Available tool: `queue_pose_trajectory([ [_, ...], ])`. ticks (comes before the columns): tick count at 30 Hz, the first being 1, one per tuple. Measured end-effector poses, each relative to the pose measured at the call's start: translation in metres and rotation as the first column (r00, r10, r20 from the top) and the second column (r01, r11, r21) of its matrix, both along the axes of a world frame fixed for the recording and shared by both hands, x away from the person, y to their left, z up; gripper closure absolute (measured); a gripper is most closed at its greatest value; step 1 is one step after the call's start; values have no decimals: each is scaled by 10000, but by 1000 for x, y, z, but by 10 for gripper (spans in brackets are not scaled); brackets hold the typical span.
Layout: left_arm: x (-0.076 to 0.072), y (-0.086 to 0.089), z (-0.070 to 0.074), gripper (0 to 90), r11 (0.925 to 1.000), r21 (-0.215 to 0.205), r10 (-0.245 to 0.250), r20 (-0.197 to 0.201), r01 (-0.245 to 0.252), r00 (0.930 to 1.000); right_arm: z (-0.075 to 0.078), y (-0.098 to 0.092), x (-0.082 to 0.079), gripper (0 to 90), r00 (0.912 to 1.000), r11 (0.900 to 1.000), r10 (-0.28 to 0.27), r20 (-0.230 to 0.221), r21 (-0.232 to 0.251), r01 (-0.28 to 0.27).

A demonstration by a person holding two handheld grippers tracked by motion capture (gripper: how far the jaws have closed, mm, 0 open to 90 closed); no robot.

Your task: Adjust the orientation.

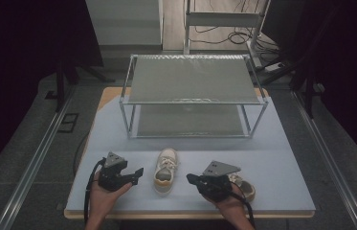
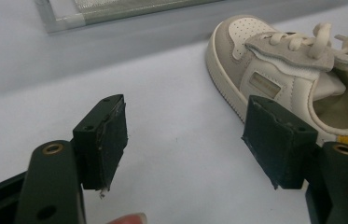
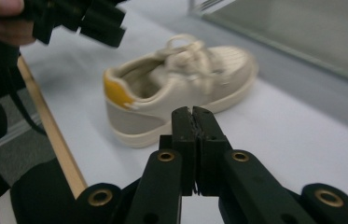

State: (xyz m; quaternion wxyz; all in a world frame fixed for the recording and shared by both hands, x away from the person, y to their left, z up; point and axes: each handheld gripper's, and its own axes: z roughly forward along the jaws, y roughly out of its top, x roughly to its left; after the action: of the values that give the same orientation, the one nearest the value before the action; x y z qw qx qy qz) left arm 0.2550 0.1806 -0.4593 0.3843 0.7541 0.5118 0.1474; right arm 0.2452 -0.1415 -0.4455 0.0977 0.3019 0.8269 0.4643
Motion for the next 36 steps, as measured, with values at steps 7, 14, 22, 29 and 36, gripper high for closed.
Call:
queue_pose_trajectory([
  [7, 0, 1, 0, 299, 10000, 80, -2, -61, 2, 10000, -21, 35, -5, 880, 9997, 9940, 208, -121, -1069, -219],
  [14, 0, 2, 0, 297, 10000, 93, -22, -65, 23, 10000, -31, 50, -5, 881, 9988, 9918, 397, -293, -1203, -430],
  [22, -1, 6, 1, 297, 9999, 66, 96, -57, -96, 9999, -35, 72, -2, 880, 9965, 9914, 775, -303, -1035, -803],
  [29, 0, 9, 0, 297, 9999, 61, 120, -70, -119, 9999, -35, 75, -1, 867, 9962, 9919, 840, -248, -932, -859],
  [36, -2, 9, 2, 297, 9999, 40, 98, -10, -98, 10000, -21, 47, -9, 868, 9988, 9975, 492, 71, -518, -487],
])
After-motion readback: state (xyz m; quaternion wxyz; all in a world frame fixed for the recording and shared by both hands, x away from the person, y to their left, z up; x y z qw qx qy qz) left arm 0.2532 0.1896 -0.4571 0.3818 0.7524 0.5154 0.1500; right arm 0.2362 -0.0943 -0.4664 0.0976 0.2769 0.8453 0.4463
